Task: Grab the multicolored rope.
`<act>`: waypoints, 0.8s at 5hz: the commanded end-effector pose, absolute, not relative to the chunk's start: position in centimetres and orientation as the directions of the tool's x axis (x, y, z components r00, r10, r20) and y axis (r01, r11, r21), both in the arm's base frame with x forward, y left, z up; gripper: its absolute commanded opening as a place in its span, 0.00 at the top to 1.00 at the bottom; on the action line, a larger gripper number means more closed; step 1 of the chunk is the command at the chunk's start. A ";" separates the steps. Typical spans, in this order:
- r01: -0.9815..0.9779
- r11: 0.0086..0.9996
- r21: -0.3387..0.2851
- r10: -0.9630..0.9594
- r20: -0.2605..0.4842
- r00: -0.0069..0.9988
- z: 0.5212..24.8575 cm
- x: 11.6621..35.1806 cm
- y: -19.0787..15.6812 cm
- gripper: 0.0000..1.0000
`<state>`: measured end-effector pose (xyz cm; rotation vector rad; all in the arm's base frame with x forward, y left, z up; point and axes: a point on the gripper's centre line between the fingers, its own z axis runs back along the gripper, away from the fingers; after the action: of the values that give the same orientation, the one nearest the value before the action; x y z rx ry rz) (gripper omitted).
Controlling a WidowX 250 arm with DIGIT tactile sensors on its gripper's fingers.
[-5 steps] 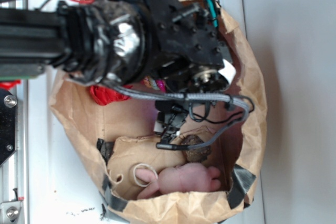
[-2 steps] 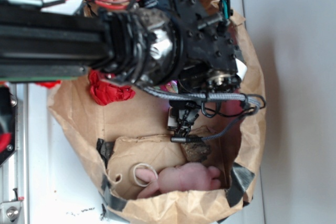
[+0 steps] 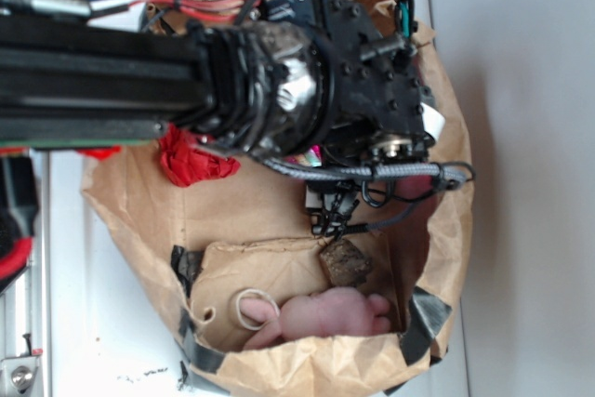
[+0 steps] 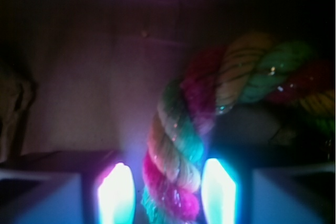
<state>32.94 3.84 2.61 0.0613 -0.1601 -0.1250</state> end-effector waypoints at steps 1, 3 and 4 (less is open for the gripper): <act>0.110 0.990 0.085 -0.124 0.190 0.974 3.3 33.6 4.0 1.00; 0.108 0.992 0.066 -0.119 0.191 0.974 4.7 33.1 3.9 1.00; 0.093 0.995 0.045 -0.100 0.194 0.976 7.7 31.9 3.8 1.00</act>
<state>31.13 3.40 5.44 0.0162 -0.1218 -0.0999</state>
